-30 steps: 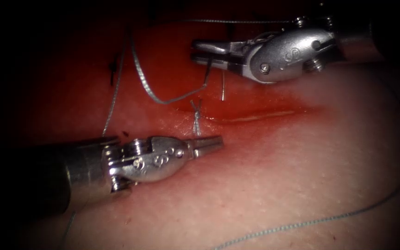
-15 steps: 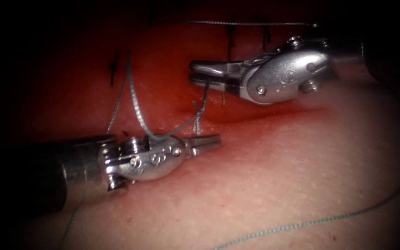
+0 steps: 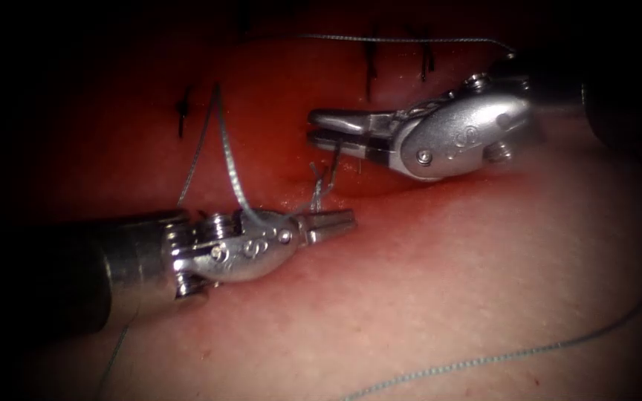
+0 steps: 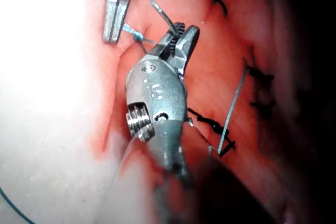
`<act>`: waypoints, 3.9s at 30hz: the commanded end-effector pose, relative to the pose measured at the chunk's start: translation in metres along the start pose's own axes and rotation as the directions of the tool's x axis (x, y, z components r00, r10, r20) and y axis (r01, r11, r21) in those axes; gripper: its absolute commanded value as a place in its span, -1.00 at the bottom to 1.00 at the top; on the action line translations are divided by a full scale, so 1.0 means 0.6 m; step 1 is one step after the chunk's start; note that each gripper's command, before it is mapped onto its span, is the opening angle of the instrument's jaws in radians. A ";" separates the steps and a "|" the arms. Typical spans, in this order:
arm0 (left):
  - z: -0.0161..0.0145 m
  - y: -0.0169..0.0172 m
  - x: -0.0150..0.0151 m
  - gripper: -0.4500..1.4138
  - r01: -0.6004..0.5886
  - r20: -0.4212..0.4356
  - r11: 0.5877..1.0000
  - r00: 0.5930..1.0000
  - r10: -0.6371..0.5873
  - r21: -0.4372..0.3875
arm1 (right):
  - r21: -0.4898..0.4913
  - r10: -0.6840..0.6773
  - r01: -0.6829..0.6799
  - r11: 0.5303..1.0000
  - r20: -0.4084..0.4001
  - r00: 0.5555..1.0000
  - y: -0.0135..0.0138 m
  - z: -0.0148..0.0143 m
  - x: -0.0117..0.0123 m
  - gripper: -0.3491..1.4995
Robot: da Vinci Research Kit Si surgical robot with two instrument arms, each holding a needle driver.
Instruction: Wound Closure
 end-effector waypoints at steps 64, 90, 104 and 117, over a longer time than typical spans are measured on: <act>-0.0038 0.0012 -0.0093 -0.75 -0.014 0.374 0.980 0.923 0.089 -0.198 | 0.038 0.973 -0.991 0.126 0.191 0.131 -0.0018 0.0017 -0.0046 -1.00; -0.0036 0.0011 -0.0091 -0.80 -0.019 0.376 0.981 0.922 0.092 -0.193 | -0.215 0.791 -0.761 0.612 0.145 0.595 0.0070 0.0014 -0.0079 0.85; -0.0035 0.0013 -0.0089 -0.82 -0.024 0.376 0.981 0.922 0.096 -0.193 | -0.277 0.710 -0.654 0.704 0.247 0.660 0.0069 0.0047 -0.0049 0.42; -0.0035 0.0014 -0.0088 -0.86 -0.029 0.375 0.980 0.921 0.102 -0.196 | -0.265 0.828 -0.800 0.538 0.347 0.441 0.0022 0.0065 -0.0029 -1.00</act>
